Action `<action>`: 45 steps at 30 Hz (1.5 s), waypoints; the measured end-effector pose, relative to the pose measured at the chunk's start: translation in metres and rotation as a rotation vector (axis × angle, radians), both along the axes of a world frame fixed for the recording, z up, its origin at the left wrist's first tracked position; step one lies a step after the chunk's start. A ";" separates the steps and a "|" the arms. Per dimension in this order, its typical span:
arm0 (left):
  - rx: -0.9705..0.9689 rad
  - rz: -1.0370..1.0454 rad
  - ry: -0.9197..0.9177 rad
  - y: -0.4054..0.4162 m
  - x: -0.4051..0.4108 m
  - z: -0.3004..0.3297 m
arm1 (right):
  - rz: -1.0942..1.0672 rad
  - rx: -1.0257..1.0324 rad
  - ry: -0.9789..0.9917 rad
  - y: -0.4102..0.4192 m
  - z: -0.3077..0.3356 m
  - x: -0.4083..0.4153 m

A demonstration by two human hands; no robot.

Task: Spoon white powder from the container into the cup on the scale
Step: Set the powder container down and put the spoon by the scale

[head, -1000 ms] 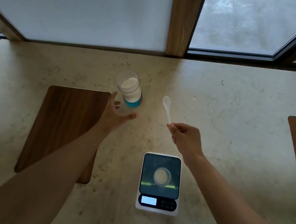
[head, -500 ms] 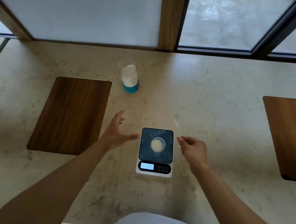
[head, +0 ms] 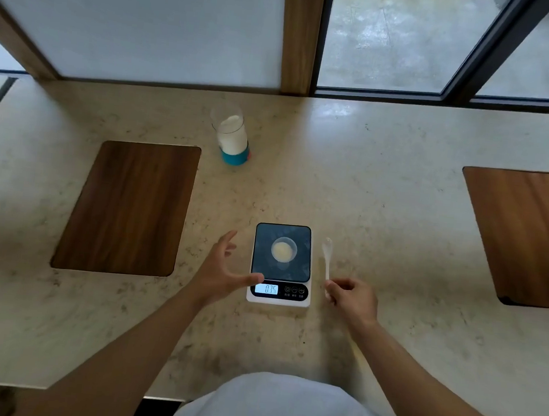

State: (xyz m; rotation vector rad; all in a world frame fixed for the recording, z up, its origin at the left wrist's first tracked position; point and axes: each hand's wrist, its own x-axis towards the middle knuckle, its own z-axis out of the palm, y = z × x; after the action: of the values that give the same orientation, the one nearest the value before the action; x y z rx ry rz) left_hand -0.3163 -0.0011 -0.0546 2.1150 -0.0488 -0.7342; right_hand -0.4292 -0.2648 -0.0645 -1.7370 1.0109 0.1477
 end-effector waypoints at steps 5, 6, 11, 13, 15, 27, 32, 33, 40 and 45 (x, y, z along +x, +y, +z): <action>-0.006 -0.017 0.021 0.000 -0.011 -0.005 | -0.007 -0.011 0.061 0.003 -0.005 -0.009; -0.002 -0.016 0.023 0.000 -0.013 -0.006 | -0.005 -0.013 0.072 0.004 -0.006 -0.011; 0.017 -0.033 0.025 0.002 -0.018 -0.008 | 0.006 -0.016 0.111 0.008 -0.010 -0.017; 0.027 -0.036 0.030 0.003 -0.018 -0.008 | 0.018 -0.036 0.122 0.009 -0.012 -0.017; 0.030 -0.034 0.031 0.004 -0.020 -0.009 | 0.030 -0.055 0.128 0.011 -0.014 -0.017; 0.029 -0.037 0.005 0.005 -0.021 0.004 | 0.026 -0.103 0.142 0.015 -0.014 -0.012; 0.009 -0.037 0.000 0.006 -0.024 0.007 | 0.058 -0.114 0.160 0.015 -0.017 -0.013; 0.006 -0.036 -0.002 0.006 -0.025 0.008 | 0.060 -0.113 0.163 0.015 -0.017 -0.012; 0.012 -0.049 -0.019 0.006 -0.027 0.016 | 0.048 -0.104 0.150 0.015 -0.018 -0.013; 0.009 -0.043 -0.030 0.005 -0.027 0.017 | 0.042 -0.110 0.135 0.015 -0.013 -0.015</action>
State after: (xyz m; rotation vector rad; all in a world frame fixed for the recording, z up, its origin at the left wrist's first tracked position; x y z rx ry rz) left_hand -0.3436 0.0040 -0.0378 2.1396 -0.1072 -0.7298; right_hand -0.4443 -0.2497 -0.0775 -1.8696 1.0982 0.2428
